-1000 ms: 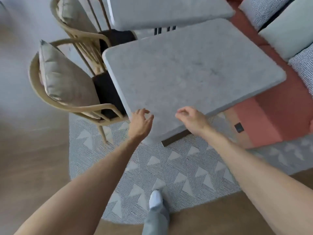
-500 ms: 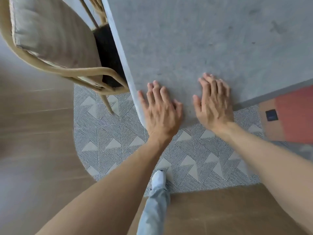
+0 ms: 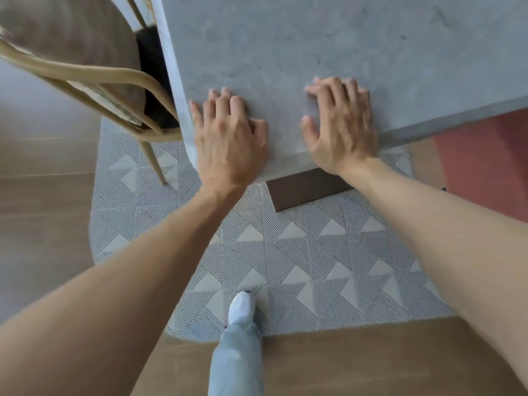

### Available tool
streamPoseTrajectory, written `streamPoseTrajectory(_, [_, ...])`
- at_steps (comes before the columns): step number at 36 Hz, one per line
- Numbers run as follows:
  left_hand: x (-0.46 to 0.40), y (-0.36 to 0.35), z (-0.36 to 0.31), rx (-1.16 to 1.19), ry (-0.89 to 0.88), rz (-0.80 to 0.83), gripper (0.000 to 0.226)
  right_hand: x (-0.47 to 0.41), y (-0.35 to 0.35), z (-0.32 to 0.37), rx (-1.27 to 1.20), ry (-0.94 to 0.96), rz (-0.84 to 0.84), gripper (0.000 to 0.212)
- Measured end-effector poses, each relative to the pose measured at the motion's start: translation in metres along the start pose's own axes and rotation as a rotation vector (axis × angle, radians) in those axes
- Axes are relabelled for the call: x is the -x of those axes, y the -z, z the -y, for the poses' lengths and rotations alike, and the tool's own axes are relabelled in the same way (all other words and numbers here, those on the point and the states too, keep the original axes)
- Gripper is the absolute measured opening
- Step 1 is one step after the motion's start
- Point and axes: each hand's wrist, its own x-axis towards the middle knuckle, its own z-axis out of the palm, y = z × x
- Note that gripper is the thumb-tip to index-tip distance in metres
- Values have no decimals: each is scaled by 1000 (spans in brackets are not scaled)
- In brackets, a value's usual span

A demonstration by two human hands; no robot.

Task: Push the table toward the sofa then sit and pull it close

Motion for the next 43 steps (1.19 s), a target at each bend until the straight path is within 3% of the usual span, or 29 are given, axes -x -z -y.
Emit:
streamPoseTrajectory(7, [-2, 0, -1, 34, -6, -83, 44, -4, -3, -1, -22, 18, -44, 47])
streamPoseTrajectory(20, [-7, 0, 3, 49, -33, -67, 41, -7, -6, 3, -15, -16, -60, 45])
streamPoseTrajectory(43, [-94, -25, 37, 41, -127, -241, 37, -71, -30, 13, 58, -80, -114, 44])
